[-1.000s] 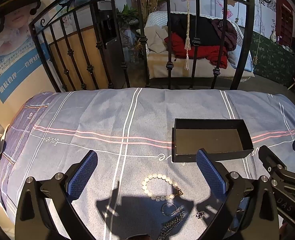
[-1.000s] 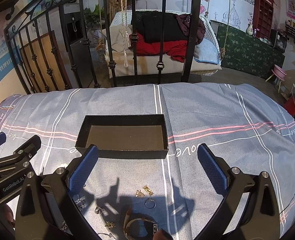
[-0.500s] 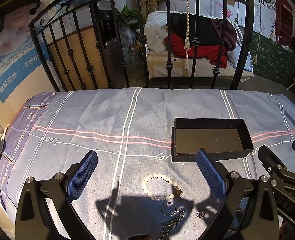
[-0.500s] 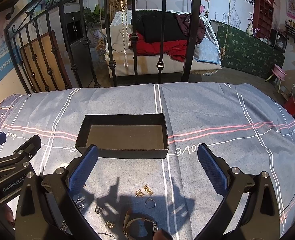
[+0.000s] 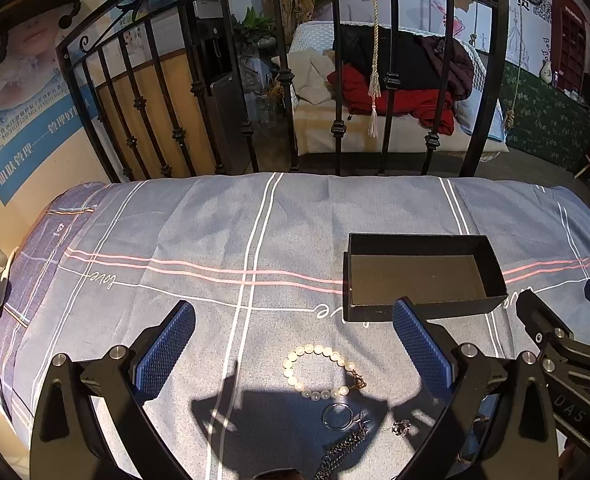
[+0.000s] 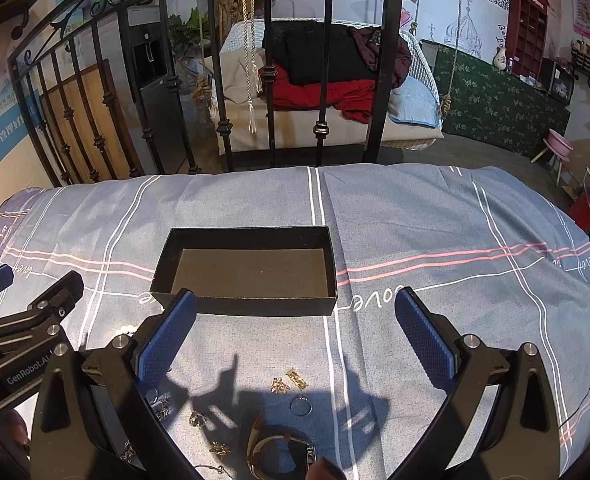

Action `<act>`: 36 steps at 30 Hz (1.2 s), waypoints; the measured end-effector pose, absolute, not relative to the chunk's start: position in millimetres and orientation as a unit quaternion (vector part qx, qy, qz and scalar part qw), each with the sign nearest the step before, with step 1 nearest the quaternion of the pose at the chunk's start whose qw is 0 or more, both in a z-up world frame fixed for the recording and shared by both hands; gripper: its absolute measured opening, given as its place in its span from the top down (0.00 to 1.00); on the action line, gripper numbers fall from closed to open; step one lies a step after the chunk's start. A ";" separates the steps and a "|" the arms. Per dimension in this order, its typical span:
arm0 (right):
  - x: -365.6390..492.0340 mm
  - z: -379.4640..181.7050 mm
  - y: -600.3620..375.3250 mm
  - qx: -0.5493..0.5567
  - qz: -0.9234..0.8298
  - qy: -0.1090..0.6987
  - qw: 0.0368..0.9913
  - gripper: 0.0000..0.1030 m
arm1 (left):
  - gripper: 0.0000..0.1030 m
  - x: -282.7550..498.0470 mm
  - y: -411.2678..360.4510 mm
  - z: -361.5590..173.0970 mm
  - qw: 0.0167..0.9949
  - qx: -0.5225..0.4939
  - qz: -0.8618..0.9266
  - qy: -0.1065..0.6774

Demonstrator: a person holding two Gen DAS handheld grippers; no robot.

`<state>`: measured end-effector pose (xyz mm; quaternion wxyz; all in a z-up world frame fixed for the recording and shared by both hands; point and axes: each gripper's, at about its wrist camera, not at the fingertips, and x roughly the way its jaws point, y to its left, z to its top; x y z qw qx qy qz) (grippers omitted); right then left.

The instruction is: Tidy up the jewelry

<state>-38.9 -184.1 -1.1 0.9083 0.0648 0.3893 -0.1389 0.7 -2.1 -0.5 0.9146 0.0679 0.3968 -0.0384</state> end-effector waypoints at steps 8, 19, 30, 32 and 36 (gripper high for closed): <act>-38.6 -2.2 -183.9 0.065 -0.138 0.390 0.908 0.05 | 0.06 0.4 -2.3 -2.1 0.914 0.067 -0.040 0.398; -39.0 -5.2 -183.4 0.068 -0.138 0.390 0.908 0.05 | 0.06 0.1 -1.2 -5.2 0.912 0.066 -0.041 0.403; -38.8 -6.3 -183.3 0.069 -0.138 0.387 0.909 0.05 | 0.06 -1.3 -1.1 -5.9 0.912 0.066 -0.042 0.403; -38.7 -6.1 -183.3 0.069 -0.137 0.387 0.909 0.05 | 0.06 -1.0 -1.0 -5.6 0.912 0.065 -0.042 0.403; -38.4 -6.2 -183.1 0.070 -0.137 0.387 0.909 0.05 | 0.06 -0.8 -1.2 -5.5 0.911 0.065 -0.043 0.404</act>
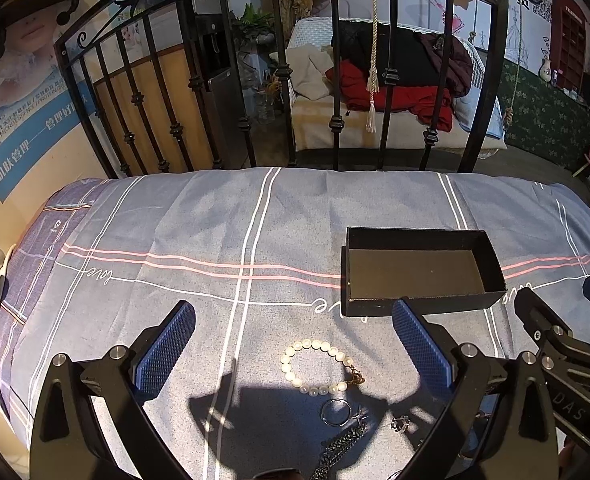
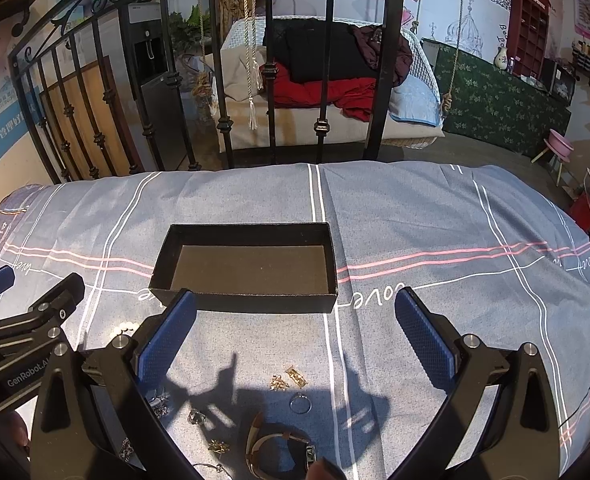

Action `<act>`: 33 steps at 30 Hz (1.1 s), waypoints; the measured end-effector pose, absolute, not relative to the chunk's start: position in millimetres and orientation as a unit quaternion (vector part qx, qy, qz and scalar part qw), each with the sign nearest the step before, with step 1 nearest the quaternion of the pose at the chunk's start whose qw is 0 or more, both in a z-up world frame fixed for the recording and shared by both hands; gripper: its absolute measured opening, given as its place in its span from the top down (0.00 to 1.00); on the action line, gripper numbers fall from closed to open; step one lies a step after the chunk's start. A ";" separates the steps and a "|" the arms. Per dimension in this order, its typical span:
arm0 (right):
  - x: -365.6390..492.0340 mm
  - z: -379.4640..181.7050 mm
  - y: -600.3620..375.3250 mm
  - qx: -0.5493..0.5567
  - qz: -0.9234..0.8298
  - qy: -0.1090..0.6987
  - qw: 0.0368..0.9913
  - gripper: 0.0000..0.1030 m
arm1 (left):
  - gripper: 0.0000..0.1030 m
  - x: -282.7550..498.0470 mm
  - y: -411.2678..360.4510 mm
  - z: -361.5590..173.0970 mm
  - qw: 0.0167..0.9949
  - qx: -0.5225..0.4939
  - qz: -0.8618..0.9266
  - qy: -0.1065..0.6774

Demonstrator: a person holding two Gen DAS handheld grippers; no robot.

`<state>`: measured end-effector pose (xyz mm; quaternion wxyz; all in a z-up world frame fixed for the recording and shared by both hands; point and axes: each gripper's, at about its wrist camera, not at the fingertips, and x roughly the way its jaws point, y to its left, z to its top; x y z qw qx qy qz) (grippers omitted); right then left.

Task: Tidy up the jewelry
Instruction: 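Lower the left gripper onto the pearl bracelet while the right gripper closes on gold earrings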

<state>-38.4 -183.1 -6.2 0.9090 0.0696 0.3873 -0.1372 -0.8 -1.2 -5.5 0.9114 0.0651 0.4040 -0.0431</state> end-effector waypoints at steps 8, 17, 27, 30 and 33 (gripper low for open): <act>-48.8 -24.8 -188.0 0.073 -0.141 0.408 0.899 0.05 | 0.06 -1.9 7.4 -28.0 0.900 0.063 -0.040 0.430; -72.7 -98.5 -183.0 0.058 -0.138 0.481 0.864 0.05 | 0.06 -3.0 3.6 -97.6 0.869 0.089 -0.040 0.485; -45.5 -136.5 -193.5 0.064 -0.108 0.513 0.849 0.07 | 0.05 11.1 -5.1 -141.3 0.855 0.079 -0.045 0.511; -50.5 -139.2 -192.7 0.080 -0.097 0.499 0.857 0.31 | 0.09 8.0 -7.9 -142.8 0.861 0.086 -0.048 0.500; -51.5 -133.9 -185.6 0.080 -0.076 0.494 0.863 0.71 | 0.26 4.2 -13.9 -138.6 0.863 0.093 -0.066 0.493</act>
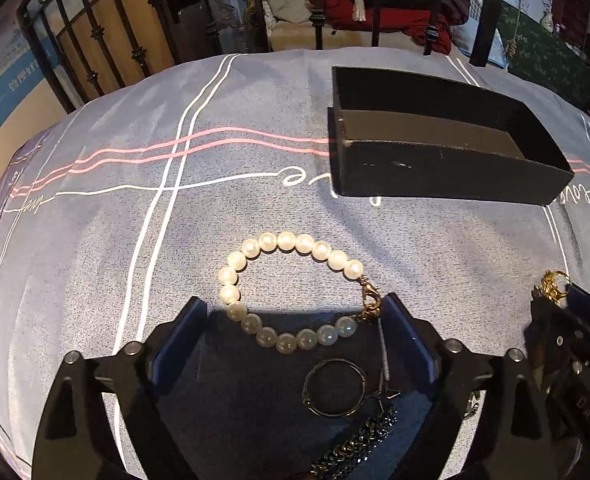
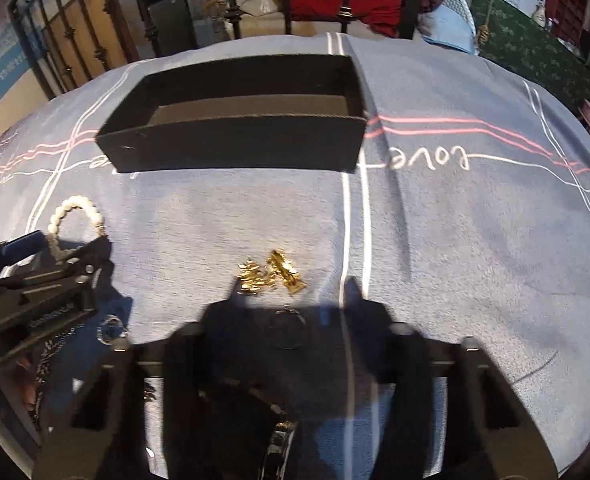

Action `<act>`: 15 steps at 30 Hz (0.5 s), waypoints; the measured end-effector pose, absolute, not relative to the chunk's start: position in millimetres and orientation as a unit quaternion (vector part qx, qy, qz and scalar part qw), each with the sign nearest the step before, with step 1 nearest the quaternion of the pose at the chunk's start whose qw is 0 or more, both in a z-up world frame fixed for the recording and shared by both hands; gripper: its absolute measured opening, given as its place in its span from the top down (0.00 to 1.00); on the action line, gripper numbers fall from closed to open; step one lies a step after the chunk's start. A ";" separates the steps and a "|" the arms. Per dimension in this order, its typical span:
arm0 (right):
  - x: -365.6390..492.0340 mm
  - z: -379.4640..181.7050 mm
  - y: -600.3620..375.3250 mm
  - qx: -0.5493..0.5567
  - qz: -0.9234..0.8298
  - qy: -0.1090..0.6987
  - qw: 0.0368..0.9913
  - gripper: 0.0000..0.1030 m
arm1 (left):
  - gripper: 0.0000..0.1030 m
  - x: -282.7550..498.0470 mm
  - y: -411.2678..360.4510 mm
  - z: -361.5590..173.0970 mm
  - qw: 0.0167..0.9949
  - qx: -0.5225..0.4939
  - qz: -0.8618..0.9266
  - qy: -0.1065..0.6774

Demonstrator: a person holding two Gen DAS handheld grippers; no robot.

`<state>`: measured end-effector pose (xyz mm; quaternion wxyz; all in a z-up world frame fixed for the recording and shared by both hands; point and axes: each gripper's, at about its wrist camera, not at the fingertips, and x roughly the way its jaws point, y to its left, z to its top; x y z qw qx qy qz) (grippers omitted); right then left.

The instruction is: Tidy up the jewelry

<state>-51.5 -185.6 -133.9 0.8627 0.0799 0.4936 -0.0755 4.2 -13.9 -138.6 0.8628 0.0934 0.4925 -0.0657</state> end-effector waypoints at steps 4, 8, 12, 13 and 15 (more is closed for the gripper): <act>-46.2 -127.8 -186.5 0.083 -0.072 0.496 0.861 0.84 | 0.55 3.1 -19.9 -131.7 0.859 0.090 -0.103 0.492; -48.7 -119.3 -196.0 0.108 -0.060 0.489 0.863 0.84 | 0.63 0.8 -19.5 -124.5 0.858 0.076 -0.126 0.493; -50.6 -101.8 -198.8 0.115 -0.050 0.475 0.871 0.84 | 0.70 -7.3 -25.5 -102.6 0.870 0.070 -0.138 0.467; -50.7 -96.5 -198.5 0.114 -0.048 0.471 0.873 0.84 | 0.70 -8.3 -26.7 -94.5 0.873 0.068 -0.144 0.461; -48.1 -80.3 -196.2 0.108 -0.042 0.457 0.882 0.84 | 0.70 -9.0 -30.4 -75.8 0.881 0.063 -0.153 0.444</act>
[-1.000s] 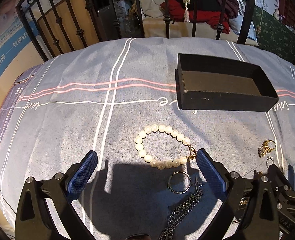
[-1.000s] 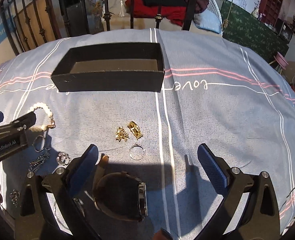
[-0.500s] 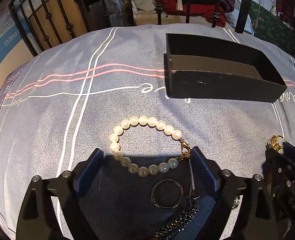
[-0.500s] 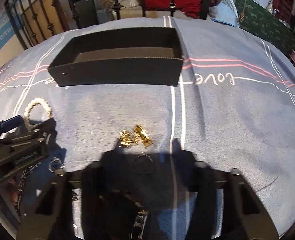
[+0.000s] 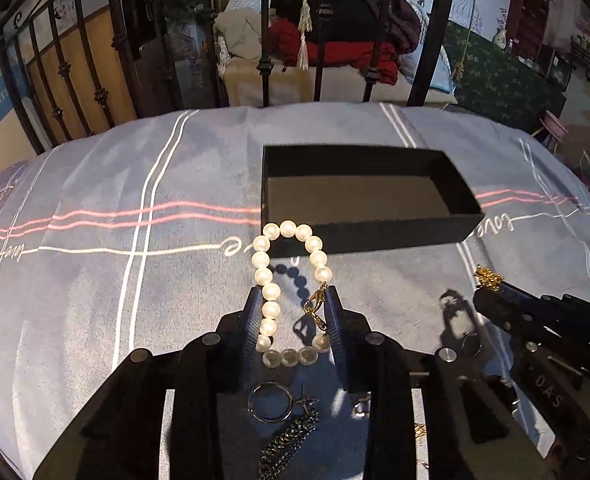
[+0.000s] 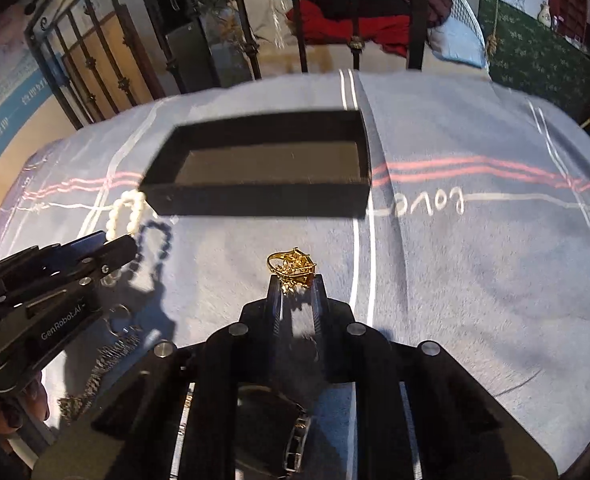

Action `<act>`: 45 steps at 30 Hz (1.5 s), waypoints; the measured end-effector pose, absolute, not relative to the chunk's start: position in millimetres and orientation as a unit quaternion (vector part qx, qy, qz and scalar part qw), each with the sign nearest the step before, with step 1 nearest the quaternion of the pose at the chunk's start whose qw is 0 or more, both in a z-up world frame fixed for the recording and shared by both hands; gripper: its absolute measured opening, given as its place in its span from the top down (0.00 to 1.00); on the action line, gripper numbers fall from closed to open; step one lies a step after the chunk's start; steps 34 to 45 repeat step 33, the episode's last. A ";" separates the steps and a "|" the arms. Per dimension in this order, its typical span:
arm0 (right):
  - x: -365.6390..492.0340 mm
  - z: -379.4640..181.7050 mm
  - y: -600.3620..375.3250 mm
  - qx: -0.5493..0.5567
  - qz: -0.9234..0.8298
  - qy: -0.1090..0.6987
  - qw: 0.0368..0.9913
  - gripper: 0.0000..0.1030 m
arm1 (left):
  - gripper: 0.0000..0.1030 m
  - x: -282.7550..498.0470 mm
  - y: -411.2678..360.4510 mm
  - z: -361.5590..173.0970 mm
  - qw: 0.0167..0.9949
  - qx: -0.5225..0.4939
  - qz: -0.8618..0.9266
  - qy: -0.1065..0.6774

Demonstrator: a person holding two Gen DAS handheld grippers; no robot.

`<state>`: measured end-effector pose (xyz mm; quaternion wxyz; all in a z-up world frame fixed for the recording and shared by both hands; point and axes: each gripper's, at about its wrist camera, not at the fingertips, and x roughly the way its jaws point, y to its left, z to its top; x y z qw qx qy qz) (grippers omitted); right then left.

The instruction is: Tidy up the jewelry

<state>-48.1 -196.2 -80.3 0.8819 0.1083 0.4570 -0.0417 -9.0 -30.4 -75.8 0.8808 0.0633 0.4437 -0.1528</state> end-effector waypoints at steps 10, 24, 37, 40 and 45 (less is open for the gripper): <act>6.9 -37.8 -199.2 0.085 -0.043 0.425 0.900 0.84 | 0.70 36.4 -56.9 -16.3 0.903 0.051 -0.158 0.396; 44.7 -61.9 -210.7 0.083 -0.046 0.448 0.889 0.77 | 0.57 62.2 -50.0 -32.1 0.898 0.048 -0.132 0.416; 4.8 -51.7 -196.5 0.065 -0.048 0.445 0.892 0.45 | 0.20 30.0 -30.6 -29.1 0.894 0.042 -0.119 0.430; 4.8 -51.7 -196.5 0.065 -0.048 0.445 0.892 0.45 | 0.20 30.0 -30.6 -29.1 0.894 0.042 -0.119 0.430; 4.8 -51.7 -196.5 0.065 -0.048 0.445 0.892 0.45 | 0.20 30.0 -30.6 -29.1 0.894 0.042 -0.119 0.430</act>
